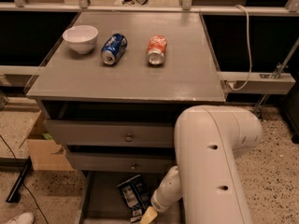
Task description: Pick blue chip bag from bottom drawer and place on counter
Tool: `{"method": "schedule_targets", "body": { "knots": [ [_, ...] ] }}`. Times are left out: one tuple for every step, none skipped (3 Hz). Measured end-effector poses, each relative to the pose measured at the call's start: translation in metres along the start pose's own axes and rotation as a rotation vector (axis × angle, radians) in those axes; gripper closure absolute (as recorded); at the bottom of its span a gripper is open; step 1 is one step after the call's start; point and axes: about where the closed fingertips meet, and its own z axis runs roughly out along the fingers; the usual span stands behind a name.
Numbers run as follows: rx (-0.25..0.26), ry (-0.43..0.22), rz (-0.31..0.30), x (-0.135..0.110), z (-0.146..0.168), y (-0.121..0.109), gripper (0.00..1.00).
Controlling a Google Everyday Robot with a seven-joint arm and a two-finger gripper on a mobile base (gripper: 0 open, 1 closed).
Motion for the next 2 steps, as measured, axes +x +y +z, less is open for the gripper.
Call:
{"method": "schedule_targets", "body": {
  "knots": [
    [-0.033,-0.020,0.062,-0.0211,0.0418,0.0019,0.00],
    [-0.033,-0.020,0.062,-0.0211,0.0418,0.0019,0.00]
  ]
}}
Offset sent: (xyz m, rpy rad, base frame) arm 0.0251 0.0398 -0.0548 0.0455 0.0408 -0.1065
